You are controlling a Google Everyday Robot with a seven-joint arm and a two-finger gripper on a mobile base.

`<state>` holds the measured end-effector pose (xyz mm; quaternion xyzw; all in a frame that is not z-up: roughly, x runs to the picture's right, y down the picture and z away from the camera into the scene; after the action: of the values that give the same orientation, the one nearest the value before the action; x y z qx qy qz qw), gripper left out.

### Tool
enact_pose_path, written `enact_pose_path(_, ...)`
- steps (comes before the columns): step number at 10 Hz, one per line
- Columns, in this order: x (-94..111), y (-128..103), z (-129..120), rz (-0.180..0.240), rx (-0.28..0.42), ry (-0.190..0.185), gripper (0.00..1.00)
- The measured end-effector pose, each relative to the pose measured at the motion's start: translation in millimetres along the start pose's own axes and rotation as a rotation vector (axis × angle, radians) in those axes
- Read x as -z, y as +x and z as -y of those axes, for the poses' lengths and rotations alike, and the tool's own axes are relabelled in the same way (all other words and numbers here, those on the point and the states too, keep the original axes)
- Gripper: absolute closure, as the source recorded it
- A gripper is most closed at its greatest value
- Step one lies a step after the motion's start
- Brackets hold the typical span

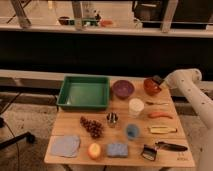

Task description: Wipe red bowl with eraser

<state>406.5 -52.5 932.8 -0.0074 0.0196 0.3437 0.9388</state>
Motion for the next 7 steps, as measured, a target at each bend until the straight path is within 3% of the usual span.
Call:
enact_pose_path(1, -5, -16, -2, 0.018, 0.01, -0.008, 0.91)
enact_pose_path(5, -3, -36, -20, 0.059, 0.039, -0.033, 0.91)
enact_pose_path(7, 10, -32, -33, 0.067, 0.045, -0.044, 0.91)
